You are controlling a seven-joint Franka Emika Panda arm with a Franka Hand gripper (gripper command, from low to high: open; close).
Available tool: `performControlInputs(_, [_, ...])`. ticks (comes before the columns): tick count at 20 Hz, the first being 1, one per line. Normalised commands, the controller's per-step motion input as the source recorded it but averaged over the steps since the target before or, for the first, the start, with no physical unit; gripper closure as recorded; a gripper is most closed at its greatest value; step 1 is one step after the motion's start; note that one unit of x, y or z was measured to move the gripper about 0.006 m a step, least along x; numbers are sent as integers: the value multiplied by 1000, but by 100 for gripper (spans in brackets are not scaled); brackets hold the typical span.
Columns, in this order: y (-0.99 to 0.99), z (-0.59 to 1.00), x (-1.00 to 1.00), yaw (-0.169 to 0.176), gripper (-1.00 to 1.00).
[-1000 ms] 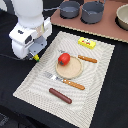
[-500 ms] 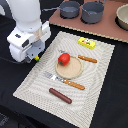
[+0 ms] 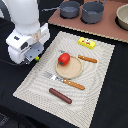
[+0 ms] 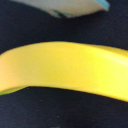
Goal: Interact with the objects in diverse but meaningful ways.
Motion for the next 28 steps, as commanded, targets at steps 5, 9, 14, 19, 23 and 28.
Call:
performControlInputs(5, [-127, -19, -9, 47, 100])
performControlInputs(9, [-124, 0, 0, 44, 100])
performControlInputs(14, [7, 511, -126, 51, 100])
performControlInputs(19, [120, 995, -37, 8, 100])
performControlInputs(23, [296, 783, 246, 0, 100])
performControlInputs(28, [371, 376, 396, 0, 100])
